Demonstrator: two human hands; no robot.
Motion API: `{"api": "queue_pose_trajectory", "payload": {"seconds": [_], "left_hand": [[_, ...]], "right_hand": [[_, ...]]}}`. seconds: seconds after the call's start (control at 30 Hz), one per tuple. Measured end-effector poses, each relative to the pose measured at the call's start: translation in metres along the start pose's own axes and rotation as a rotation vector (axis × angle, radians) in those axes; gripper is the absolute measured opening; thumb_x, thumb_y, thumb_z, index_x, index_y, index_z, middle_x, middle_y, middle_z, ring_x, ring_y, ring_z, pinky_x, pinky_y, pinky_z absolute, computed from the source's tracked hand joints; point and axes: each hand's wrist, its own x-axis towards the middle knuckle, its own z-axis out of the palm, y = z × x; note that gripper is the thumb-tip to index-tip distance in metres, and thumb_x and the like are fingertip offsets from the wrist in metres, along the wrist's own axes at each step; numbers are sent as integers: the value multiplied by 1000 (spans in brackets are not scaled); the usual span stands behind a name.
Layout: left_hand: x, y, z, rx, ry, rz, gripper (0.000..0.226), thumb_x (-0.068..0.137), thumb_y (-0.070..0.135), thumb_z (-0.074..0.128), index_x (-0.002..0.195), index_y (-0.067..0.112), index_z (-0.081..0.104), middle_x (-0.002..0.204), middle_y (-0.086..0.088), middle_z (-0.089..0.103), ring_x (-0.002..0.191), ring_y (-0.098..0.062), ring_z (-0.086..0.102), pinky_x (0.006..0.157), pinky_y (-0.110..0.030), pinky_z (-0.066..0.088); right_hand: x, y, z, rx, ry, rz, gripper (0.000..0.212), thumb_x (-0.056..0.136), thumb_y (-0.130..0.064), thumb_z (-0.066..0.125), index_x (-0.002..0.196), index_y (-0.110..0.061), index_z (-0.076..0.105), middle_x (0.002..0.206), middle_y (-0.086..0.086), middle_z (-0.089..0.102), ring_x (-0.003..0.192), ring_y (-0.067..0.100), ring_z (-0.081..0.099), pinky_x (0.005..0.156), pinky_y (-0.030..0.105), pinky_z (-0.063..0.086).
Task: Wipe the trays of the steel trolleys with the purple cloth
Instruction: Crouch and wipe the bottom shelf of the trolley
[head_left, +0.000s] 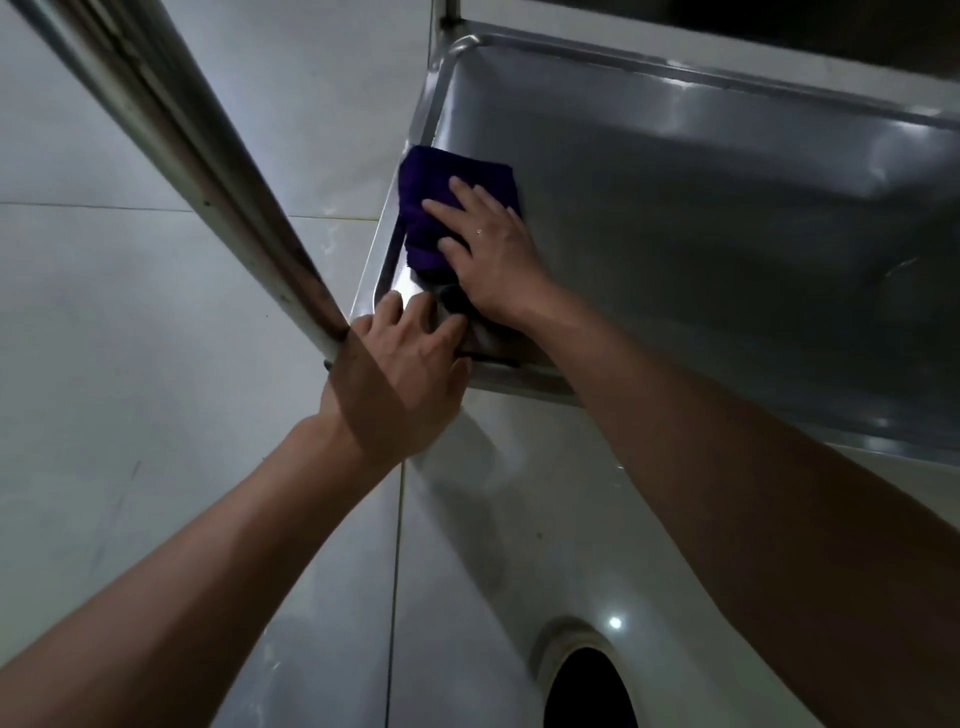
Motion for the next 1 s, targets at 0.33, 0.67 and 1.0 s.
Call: {"api": "queue_pose_trajectory", "payload": {"seconds": [0.33,0.67,1.0], "left_hand": [[40,71,3,-92,-24,115,44,98,45,45,138,28,46,143,-6,43,134,-29,38,100,-54,43],[68,116,18,-54,-21,181,44,96,54,42,136,36,40,140,-3,41,130,-28,38,91,-54,43],[70,71,7,-110,-23,152,51,96,52,50,143,35,41,149,-3,40,137,-28,36,102,-56,39]], "right_hand": [[-106,130,-57,-46,215,264,46,105,-23,40,151,-20,39,163,8,21,151,26,18,123,43,15],[-181,220,-102,-75,344,508,45,105,-20,41,150,-18,40,163,7,23,150,27,21,121,41,20],[-112,183,-85,-73,300,423,47,105,-24,38,152,-23,37,164,6,19,152,25,15,123,43,14]]}}
